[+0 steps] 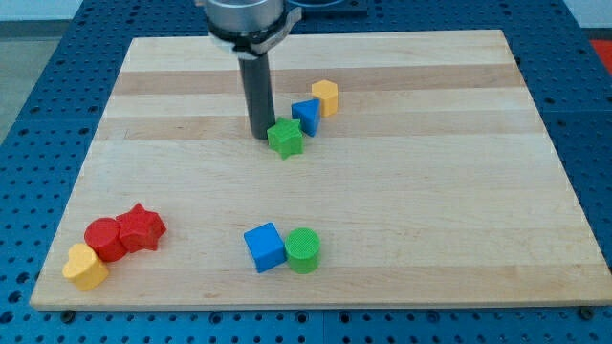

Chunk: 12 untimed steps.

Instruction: Place the green star on top of the blue cube

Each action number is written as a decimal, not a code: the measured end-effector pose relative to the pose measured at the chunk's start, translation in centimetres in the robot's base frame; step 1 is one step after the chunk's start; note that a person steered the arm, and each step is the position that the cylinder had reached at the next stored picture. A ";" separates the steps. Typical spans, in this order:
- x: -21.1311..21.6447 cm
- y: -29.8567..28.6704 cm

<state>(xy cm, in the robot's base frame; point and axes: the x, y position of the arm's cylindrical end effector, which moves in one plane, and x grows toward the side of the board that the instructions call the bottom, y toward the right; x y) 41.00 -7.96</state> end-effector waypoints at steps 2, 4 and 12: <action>1.1 -0.3; -6.9 3.8; 5.9 -1.7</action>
<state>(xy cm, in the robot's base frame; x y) 46.95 -9.63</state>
